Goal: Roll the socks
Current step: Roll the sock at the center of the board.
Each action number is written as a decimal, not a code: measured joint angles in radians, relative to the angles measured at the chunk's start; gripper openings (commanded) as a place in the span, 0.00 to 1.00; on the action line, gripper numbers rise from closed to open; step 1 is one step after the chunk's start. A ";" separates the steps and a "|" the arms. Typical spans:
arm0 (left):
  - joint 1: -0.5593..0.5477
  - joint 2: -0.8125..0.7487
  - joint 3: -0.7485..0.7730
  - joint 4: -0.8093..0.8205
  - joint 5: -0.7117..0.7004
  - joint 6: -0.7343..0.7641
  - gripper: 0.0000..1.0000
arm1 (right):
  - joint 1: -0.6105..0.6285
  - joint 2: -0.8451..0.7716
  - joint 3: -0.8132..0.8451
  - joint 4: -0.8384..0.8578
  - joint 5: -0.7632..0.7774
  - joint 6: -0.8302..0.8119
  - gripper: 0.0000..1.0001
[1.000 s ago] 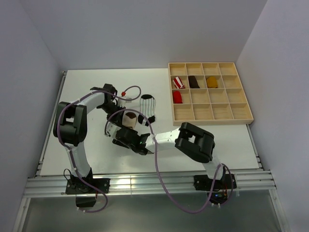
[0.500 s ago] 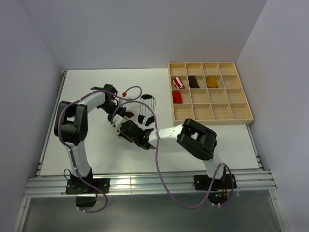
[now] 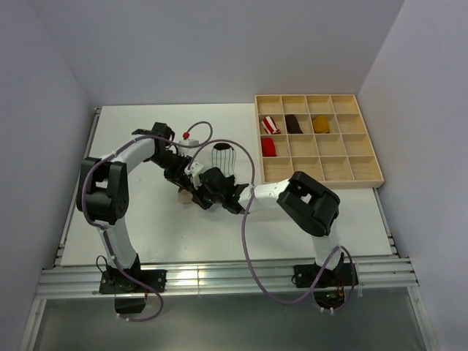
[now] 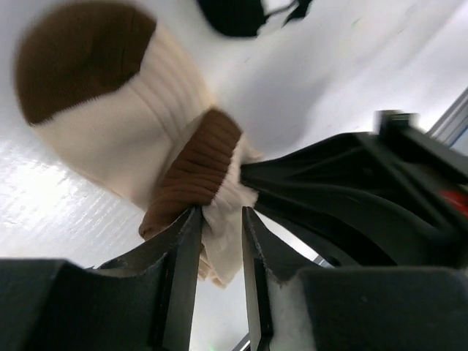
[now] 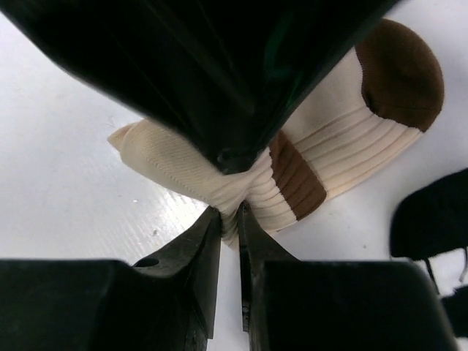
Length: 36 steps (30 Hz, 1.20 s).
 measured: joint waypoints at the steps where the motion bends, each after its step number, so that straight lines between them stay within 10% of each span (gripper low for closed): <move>1: 0.004 -0.013 0.000 0.008 0.011 -0.006 0.34 | -0.008 0.000 -0.001 0.003 -0.024 0.009 0.09; 20: 0.177 -0.355 -0.222 0.334 0.090 -0.056 0.32 | -0.082 0.121 0.263 -0.293 -0.375 0.050 0.08; 36: 0.188 -0.592 -0.481 0.444 0.105 0.217 0.48 | -0.142 0.307 0.594 -0.639 -0.621 0.058 0.08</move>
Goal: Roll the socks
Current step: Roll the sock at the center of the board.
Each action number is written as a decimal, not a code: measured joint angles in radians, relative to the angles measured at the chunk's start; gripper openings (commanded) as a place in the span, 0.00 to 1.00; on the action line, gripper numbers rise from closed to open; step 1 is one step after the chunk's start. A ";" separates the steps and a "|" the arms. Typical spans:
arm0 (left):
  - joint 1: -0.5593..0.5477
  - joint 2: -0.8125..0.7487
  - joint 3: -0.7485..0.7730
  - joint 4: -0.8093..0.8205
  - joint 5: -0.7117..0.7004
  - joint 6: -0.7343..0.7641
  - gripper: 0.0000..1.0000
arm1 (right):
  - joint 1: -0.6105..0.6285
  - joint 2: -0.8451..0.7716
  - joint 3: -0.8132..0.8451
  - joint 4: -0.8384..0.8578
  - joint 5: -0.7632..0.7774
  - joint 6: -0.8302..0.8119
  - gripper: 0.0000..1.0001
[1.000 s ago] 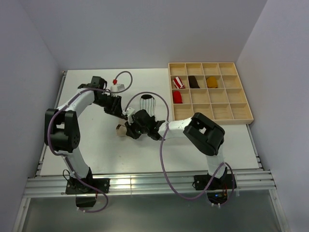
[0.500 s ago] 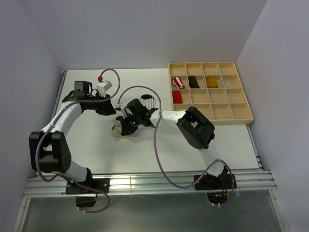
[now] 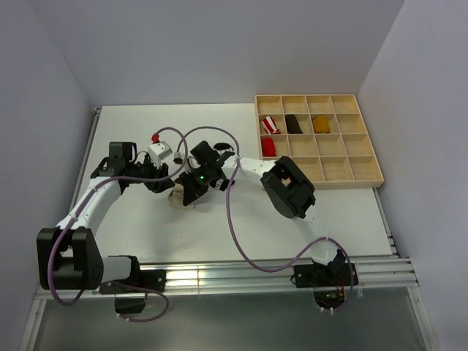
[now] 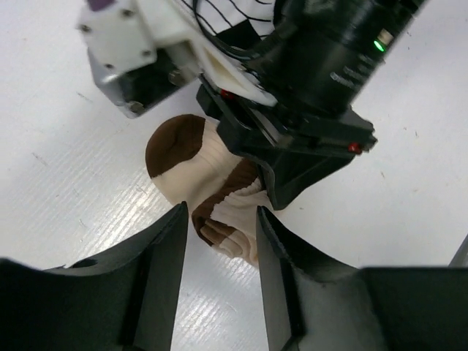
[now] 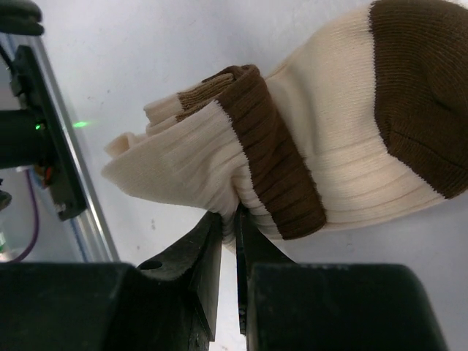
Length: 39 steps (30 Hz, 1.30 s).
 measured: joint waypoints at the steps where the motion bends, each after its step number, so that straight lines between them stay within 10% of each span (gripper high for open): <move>1: 0.000 -0.020 -0.022 0.011 0.008 0.020 0.50 | -0.003 0.002 0.000 -0.004 -0.017 0.004 0.08; 30: -0.097 0.010 -0.131 -0.022 0.050 0.338 0.61 | -0.021 0.047 0.052 -0.084 -0.116 0.026 0.06; 39: -0.097 0.108 -0.128 -0.012 0.010 0.311 0.43 | -0.021 0.047 0.052 -0.085 -0.117 0.026 0.06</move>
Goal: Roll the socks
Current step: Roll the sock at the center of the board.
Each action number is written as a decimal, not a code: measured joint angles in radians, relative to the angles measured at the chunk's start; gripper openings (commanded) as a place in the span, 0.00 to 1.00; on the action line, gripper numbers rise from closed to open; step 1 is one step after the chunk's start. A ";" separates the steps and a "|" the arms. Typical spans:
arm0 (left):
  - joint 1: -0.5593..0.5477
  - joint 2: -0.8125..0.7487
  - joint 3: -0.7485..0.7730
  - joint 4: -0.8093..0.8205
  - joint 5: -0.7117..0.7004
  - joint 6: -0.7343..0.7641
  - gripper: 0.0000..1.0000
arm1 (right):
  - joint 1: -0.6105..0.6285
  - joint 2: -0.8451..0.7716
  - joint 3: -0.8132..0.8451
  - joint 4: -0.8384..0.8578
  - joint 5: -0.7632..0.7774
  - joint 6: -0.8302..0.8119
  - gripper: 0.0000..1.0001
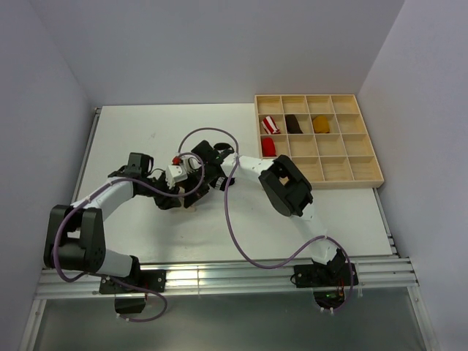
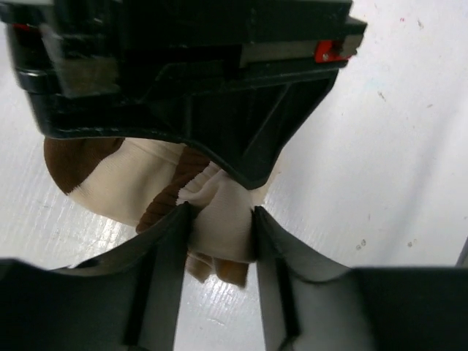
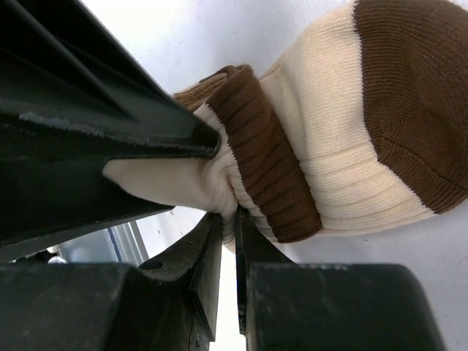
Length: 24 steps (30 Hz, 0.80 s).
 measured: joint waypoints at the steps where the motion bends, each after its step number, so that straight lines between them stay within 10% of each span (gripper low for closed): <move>1: 0.000 0.003 0.004 0.000 0.000 -0.007 0.39 | 0.000 0.000 0.000 0.000 0.000 0.000 0.06; 11: 0.010 0.123 0.102 -0.043 0.011 -0.076 0.00 | -0.002 0.000 -0.005 0.008 0.001 0.003 0.07; 24: 0.029 0.276 0.212 -0.123 0.040 -0.158 0.00 | -0.005 -0.158 -0.253 0.212 0.125 0.106 0.40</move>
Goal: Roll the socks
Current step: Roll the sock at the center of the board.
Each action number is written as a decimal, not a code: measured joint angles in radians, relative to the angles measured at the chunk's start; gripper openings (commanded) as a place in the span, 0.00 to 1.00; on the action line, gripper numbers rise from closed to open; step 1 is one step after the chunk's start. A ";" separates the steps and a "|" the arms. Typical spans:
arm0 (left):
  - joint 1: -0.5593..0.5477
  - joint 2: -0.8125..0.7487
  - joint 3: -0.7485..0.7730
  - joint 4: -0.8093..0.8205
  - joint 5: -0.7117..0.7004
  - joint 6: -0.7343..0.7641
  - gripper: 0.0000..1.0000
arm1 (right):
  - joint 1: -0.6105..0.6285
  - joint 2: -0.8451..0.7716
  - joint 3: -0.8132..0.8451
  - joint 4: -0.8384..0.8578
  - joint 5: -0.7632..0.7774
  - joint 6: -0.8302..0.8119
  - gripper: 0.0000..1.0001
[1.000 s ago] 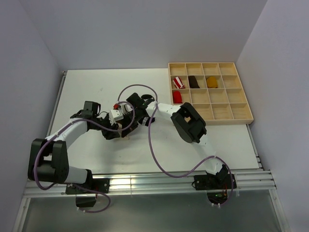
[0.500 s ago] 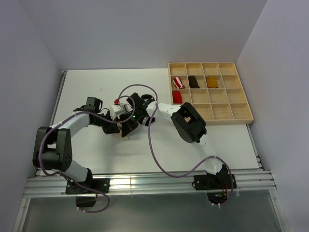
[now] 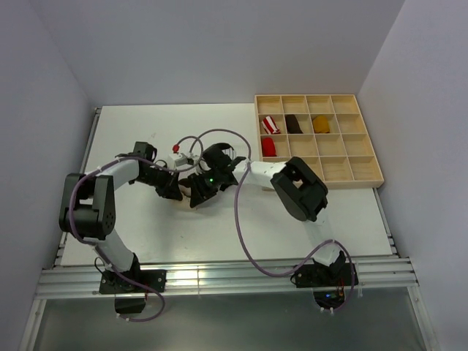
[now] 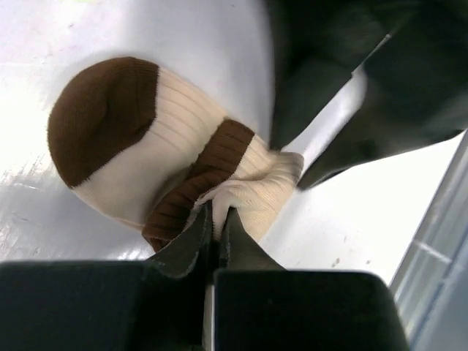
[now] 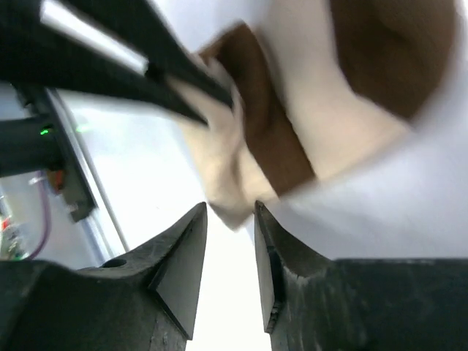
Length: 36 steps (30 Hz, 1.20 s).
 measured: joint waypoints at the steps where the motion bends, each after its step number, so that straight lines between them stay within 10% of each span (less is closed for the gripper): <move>1: 0.003 0.019 0.018 -0.015 0.003 -0.013 0.00 | -0.002 -0.021 -0.031 0.014 0.022 0.003 0.42; 20: 0.032 0.261 0.266 -0.268 0.041 -0.171 0.00 | 0.003 -0.330 -0.397 0.303 0.429 0.009 0.45; 36: 0.044 0.412 0.348 -0.536 0.094 -0.108 0.00 | 0.351 -0.300 -0.319 0.296 0.737 -0.394 0.54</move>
